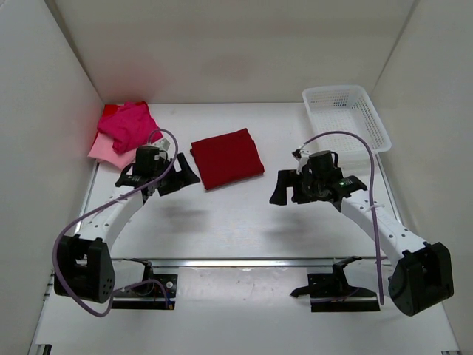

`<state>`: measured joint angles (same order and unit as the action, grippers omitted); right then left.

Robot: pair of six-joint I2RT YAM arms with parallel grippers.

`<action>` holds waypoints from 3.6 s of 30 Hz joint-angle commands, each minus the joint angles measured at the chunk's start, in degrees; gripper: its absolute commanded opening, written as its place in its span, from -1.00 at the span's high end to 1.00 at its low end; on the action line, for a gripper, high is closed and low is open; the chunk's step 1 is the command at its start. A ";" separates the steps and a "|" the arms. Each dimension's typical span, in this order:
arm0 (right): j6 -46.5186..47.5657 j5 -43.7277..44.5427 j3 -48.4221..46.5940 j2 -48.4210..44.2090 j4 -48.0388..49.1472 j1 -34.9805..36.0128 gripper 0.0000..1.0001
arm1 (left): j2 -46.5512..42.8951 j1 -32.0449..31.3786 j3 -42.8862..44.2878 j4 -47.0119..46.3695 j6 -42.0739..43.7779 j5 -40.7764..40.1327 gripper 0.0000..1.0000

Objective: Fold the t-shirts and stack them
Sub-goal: Place the square-folded T-shirt at the corner of the board, then reset both arms

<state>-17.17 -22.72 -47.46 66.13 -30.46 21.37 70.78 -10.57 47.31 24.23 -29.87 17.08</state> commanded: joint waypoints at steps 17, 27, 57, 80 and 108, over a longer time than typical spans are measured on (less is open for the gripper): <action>0.56 1.28 0.70 -6.54 -1.00 -0.62 -0.87 | 25.08 1.43 -1.00 -36.01 -10.38 0.16 -0.97; 0.12 2.24 -1.84 -6.63 -1.80 -1.86 -0.87 | 39.08 -3.85 5.53 -36.24 -12.13 -5.23 -0.75; -0.67 0.05 -3.08 -4.34 0.39 -5.28 -0.86 | 53.41 10.19 80.03 -7.45 -9.86 1.55 1.00; 0.30 -0.48 3.77 -12.60 0.22 -1.58 -0.90 | 23.01 34.82 32.06 -9.73 -9.50 -15.76 -0.98; -1.29 5.14 2.72 -7.07 -0.04 5.35 -0.98 | -22.52 12.77 -0.98 11.71 -6.00 -12.68 -0.97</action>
<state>-18.46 -19.38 -42.17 59.09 -31.44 26.04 51.24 2.76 47.90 32.53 -38.13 2.70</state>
